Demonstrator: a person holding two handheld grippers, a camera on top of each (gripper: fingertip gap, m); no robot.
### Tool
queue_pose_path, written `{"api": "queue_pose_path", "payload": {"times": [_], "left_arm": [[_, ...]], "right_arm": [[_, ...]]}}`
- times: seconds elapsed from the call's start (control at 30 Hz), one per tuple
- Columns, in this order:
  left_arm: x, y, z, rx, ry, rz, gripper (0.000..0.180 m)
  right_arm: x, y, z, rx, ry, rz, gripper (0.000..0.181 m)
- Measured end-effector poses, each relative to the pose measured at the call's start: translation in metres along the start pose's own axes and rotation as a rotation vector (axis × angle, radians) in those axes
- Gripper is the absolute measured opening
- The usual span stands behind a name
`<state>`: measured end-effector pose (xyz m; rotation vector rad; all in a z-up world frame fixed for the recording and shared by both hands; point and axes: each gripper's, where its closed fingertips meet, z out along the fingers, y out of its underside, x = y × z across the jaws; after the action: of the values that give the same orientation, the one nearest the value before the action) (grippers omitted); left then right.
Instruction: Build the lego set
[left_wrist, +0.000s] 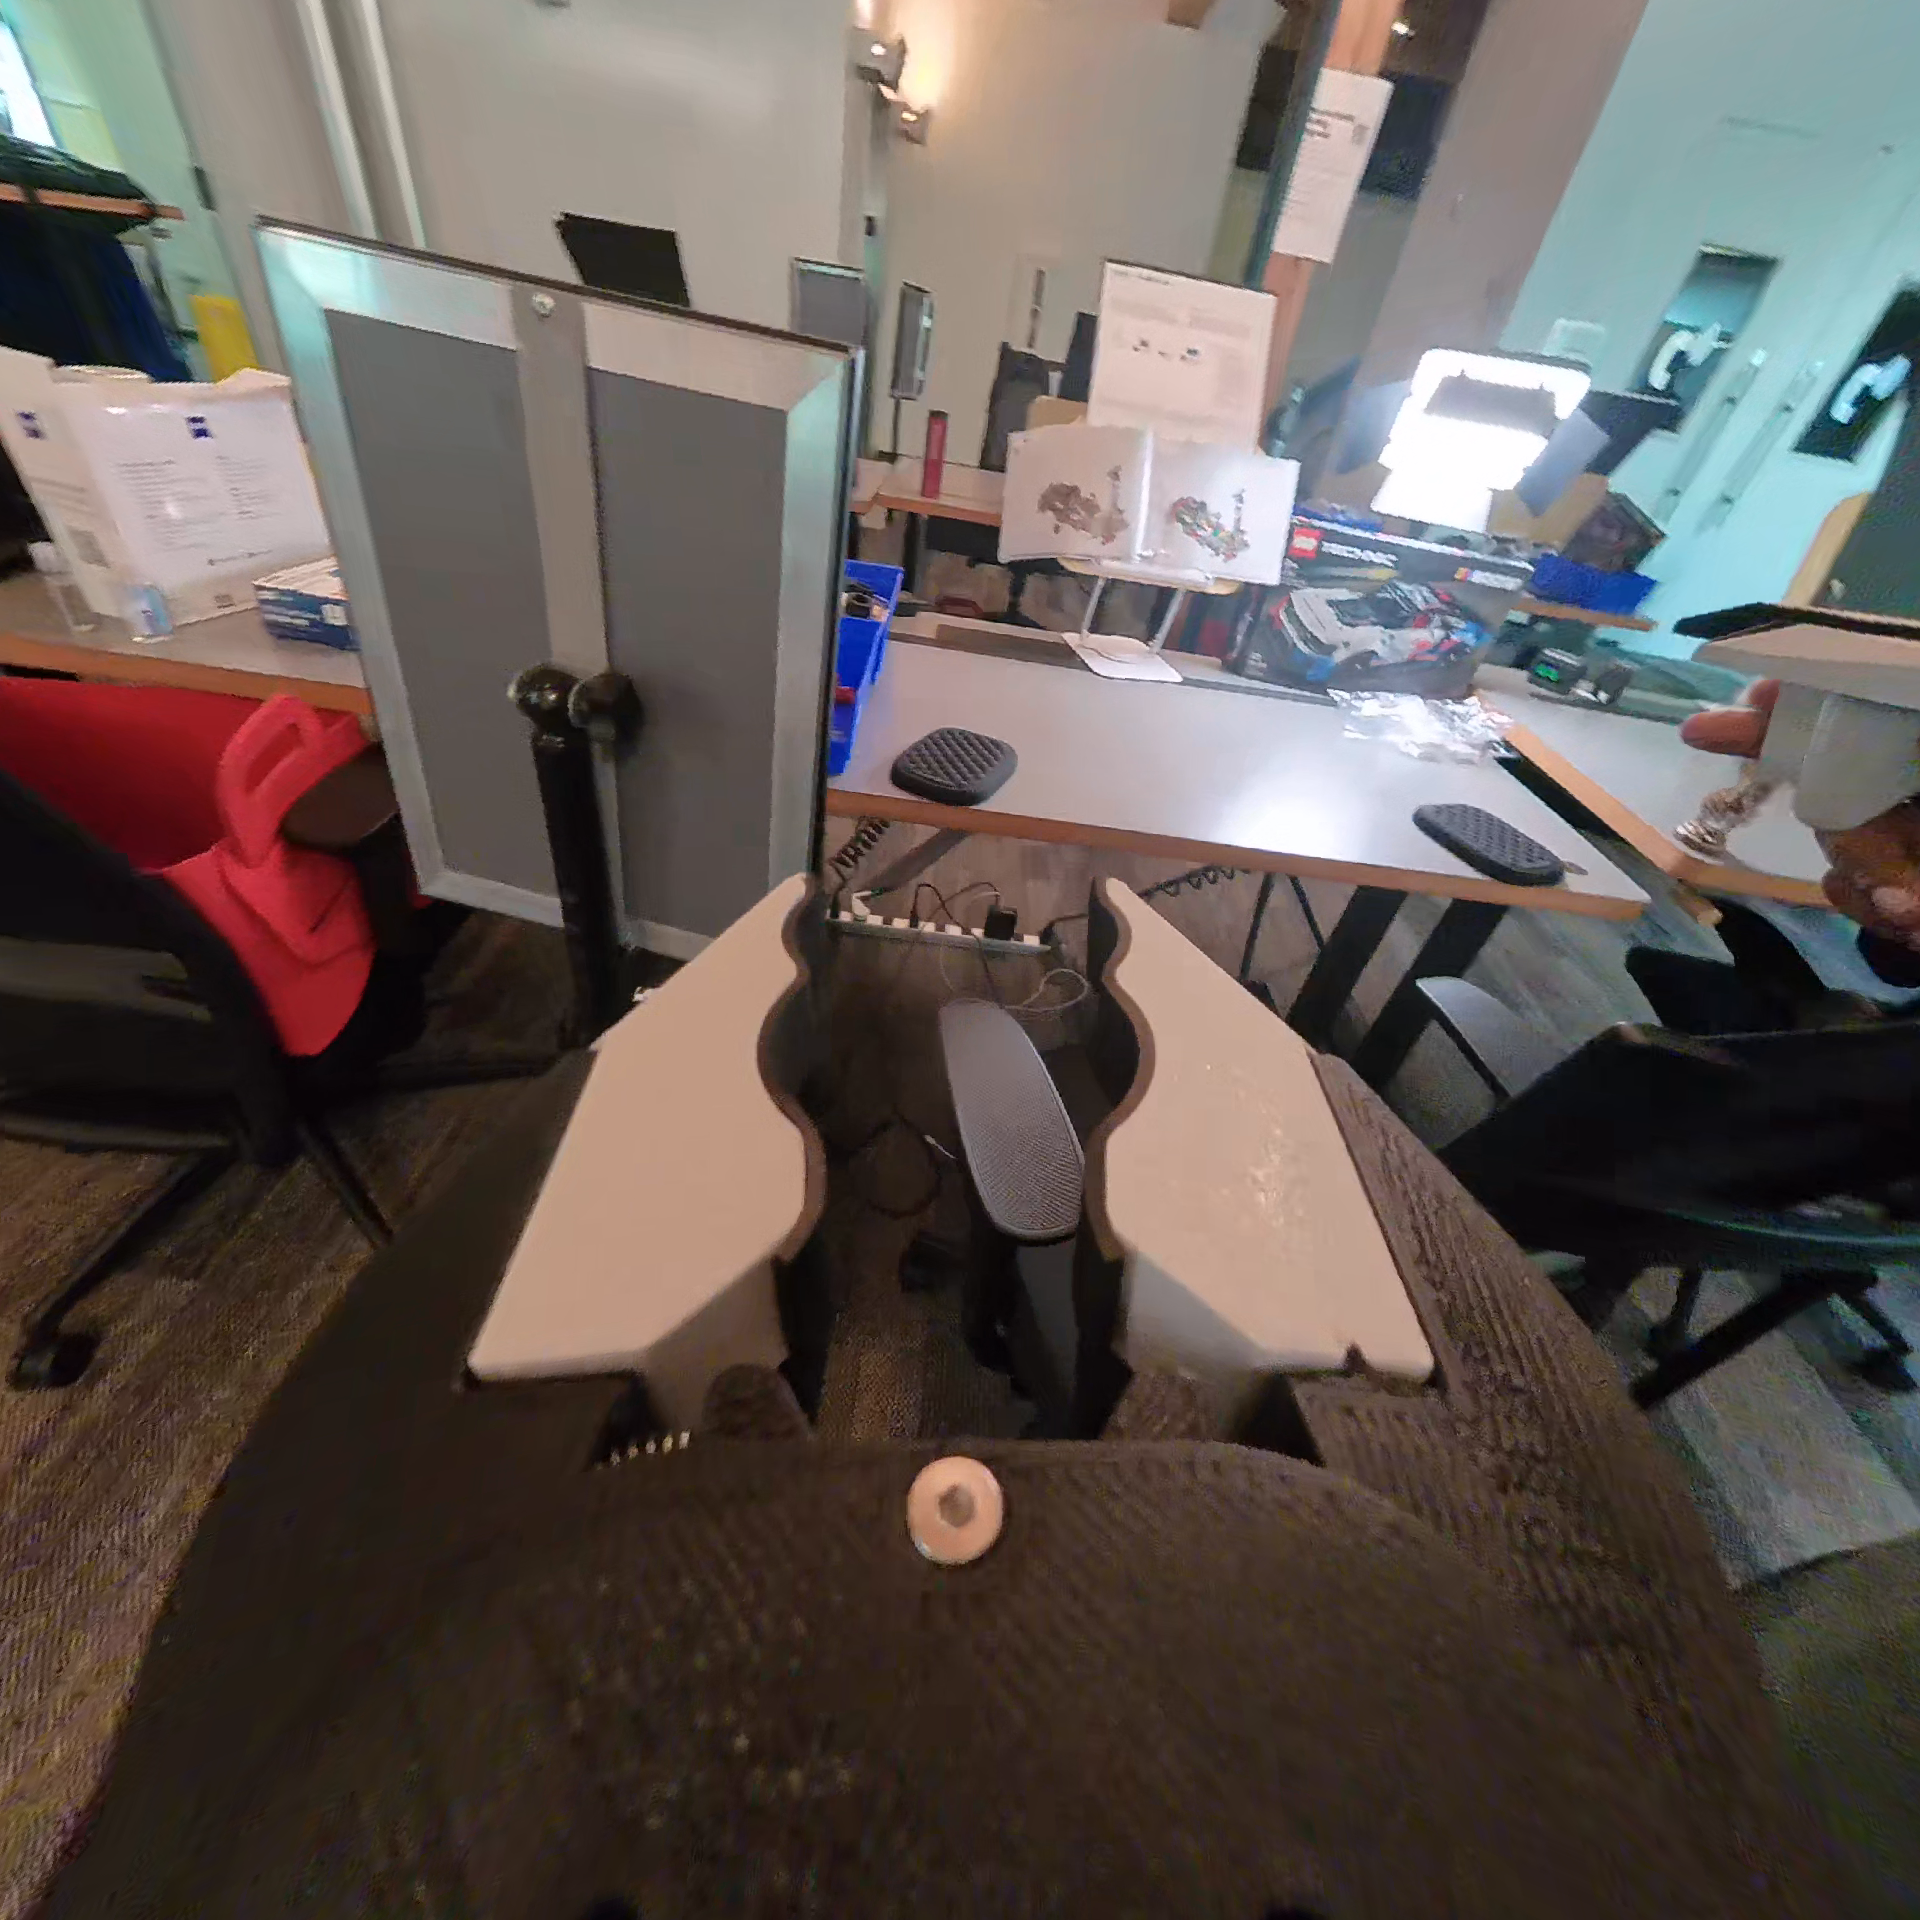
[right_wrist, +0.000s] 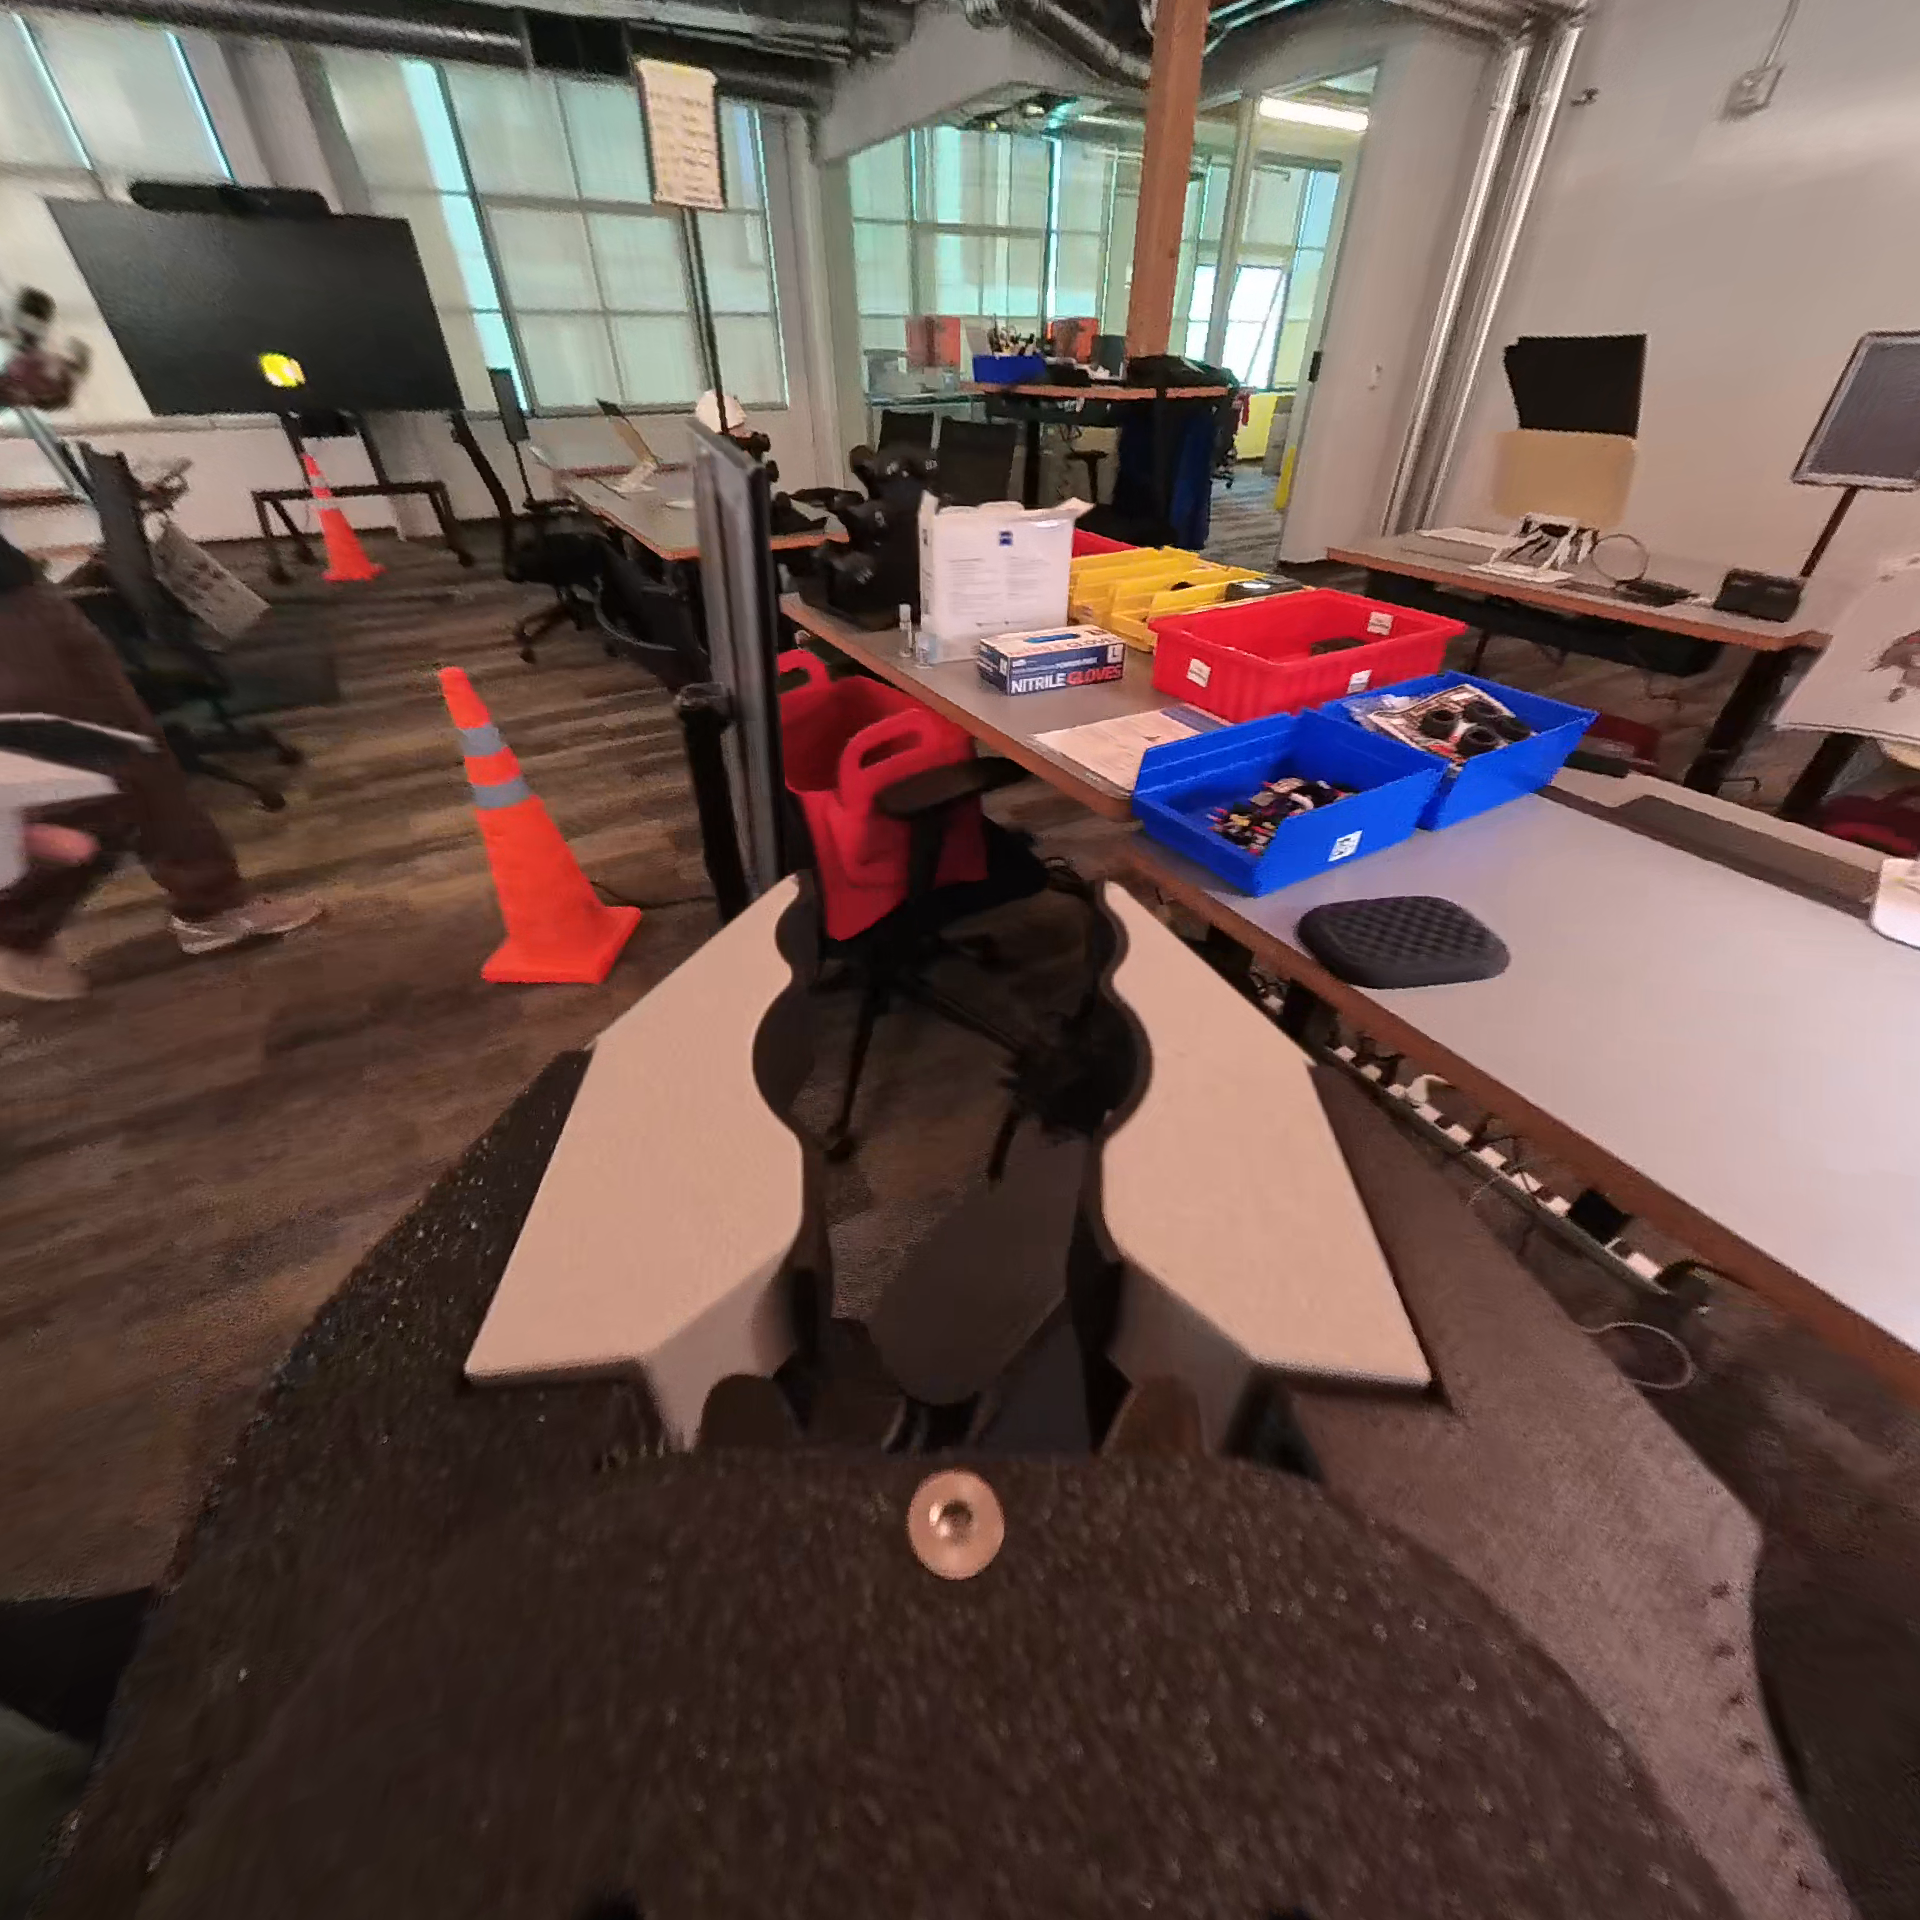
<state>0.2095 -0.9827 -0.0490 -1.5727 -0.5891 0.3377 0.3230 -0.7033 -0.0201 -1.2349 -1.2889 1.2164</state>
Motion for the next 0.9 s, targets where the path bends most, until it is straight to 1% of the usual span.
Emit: {"api": "queue_pose_path", "payload": {"times": [0.03, 0.2, 0.33, 0.37, 0.4, 0.43, 0.5, 0.63, 0.8, 0.9], "left_arm": [[-0.002, -0.001, 0.007, -0.007, 0.029, 0.008, 0.049], [-0.02, 0.0, 0.05, -0.039, 0.209, 0.009, 0.05], [-0.024, -0.01, 0.08, -0.058, 0.406, 0.042, 0.05], [-0.023, -0.011, 0.086, -0.063, 0.46, 0.059, 0.05], [-0.021, -0.01, 0.092, -0.071, 0.512, 0.079, 0.05], [-0.019, -0.008, 0.096, -0.08, 0.56, 0.1, 0.05], [-0.009, -0.003, 0.103, -0.105, 0.655, 0.129, 0.049], [0.035, -0.001, 0.101, -0.115, 0.884, 0.112, 0.049], [0.125, 0.001, 0.078, -0.126, 1.211, 0.069, 0.049], [0.187, -0.009, 0.056, -0.147, 1.409, 0.055, 0.05]], "right_arm": [[-0.01, 0.0, 0.001, 0.003, 0.005, 0.009, 0.05], [-0.041, 0.01, 0.009, -0.048, 0.098, 0.002, 0.05], [-0.056, 0.008, 0.018, -0.059, 0.215, 0.07, 0.051], [-0.06, 0.008, 0.02, -0.069, 0.243, 0.058, 0.051], [-0.058, 0.01, 0.018, -0.112, 0.309, -0.01, 0.052], [-0.058, 0.007, 0.014, -0.119, 0.367, -0.052, 0.053], [-0.063, -0.006, 0.001, -0.077, 0.445, -0.013, 0.051], [-0.071, -0.021, -0.061, -0.091, 0.675, -0.039, 0.051], [-0.107, -0.022, -0.16, -0.094, 0.974, -0.004, 0.05], [-0.141, -0.011, -0.214, -0.063, 1.141, 0.046, 0.049]]}}
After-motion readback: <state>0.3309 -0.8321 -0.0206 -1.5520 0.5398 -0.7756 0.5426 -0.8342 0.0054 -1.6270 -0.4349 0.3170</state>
